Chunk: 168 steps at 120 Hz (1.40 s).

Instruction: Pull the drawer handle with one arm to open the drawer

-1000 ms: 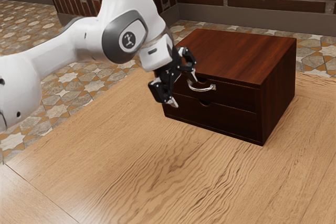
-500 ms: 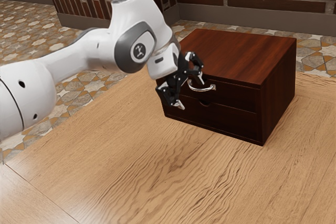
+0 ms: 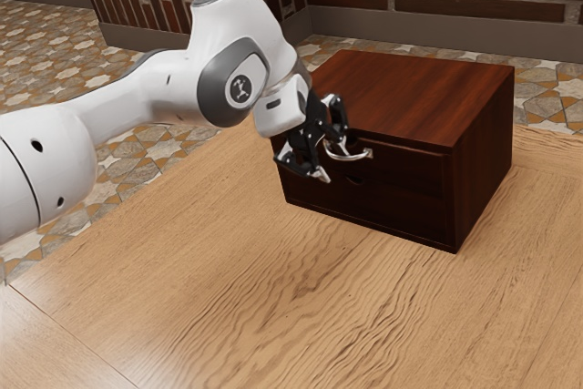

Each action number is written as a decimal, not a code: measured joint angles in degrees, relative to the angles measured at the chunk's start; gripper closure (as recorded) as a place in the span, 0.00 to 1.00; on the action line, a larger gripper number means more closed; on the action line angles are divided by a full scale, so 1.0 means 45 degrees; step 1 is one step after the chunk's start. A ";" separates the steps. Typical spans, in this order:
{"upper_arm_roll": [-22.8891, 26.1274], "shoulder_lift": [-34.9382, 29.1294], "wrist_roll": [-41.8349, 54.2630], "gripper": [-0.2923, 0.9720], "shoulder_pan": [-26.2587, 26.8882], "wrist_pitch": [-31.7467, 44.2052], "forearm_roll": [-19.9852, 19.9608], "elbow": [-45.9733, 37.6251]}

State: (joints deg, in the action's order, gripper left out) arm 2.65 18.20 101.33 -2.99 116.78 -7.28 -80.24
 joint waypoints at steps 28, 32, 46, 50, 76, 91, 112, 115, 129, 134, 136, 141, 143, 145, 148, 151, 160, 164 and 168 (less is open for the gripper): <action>-0.0018 -0.0621 -0.0069 0.65 0.0021 0.0011 -0.0025 -0.0864; -0.0016 -0.0749 -0.0083 0.65 0.0019 0.0038 -0.0030 -0.1076; -0.0038 -0.1279 -0.0155 0.68 0.0000 0.0174 -0.0028 -0.1851; -0.0035 -0.1464 -0.0175 0.69 0.0000 0.0233 -0.0032 -0.2097; -0.0040 -0.2653 -0.0296 0.71 0.0021 0.0650 -0.0043 -0.3600; -0.0035 -0.3428 -0.0372 0.71 0.0053 0.0894 -0.0045 -0.4503; -0.0005 -0.4371 -0.0492 0.71 0.0046 0.1208 -0.0058 -0.5688; -0.0010 -0.4518 -0.0511 0.71 0.0054 0.1248 -0.0059 -0.5865; -0.0008 -0.5200 -0.0613 0.73 0.0075 0.1423 -0.0060 -0.6607; 0.0011 -0.5487 -0.0649 0.73 0.0066 0.1490 -0.0062 -0.6913; 0.0012 -0.5601 -0.0666 0.73 0.0103 0.1521 -0.0065 -0.7034; 0.0024 -0.6006 -0.0713 0.73 0.0171 0.1594 -0.0070 -0.7471; 0.0024 -0.6197 -0.0732 0.73 0.0206 0.1623 -0.0071 -0.7671; 0.0022 -0.6411 -0.0750 0.73 0.0308 0.1658 -0.0073 -0.7898; 0.0030 -0.6922 -0.0787 0.72 0.0349 0.1700 -0.0074 -0.8389; 0.0032 -0.7547 -0.0831 0.73 0.0502 0.1733 -0.0075 -0.8902; 0.0484 -0.9975 -0.1012 0.68 0.1818 0.1703 -0.0009 -0.9197; 0.1066 -1.0790 -0.1112 0.62 0.2119 0.1531 0.0041 -0.8404; 0.1437 -1.1157 -0.1219 0.56 0.2278 0.1296 0.0074 -0.7522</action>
State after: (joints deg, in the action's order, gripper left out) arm 9.12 -32.00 95.85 7.26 122.61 -6.95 -114.09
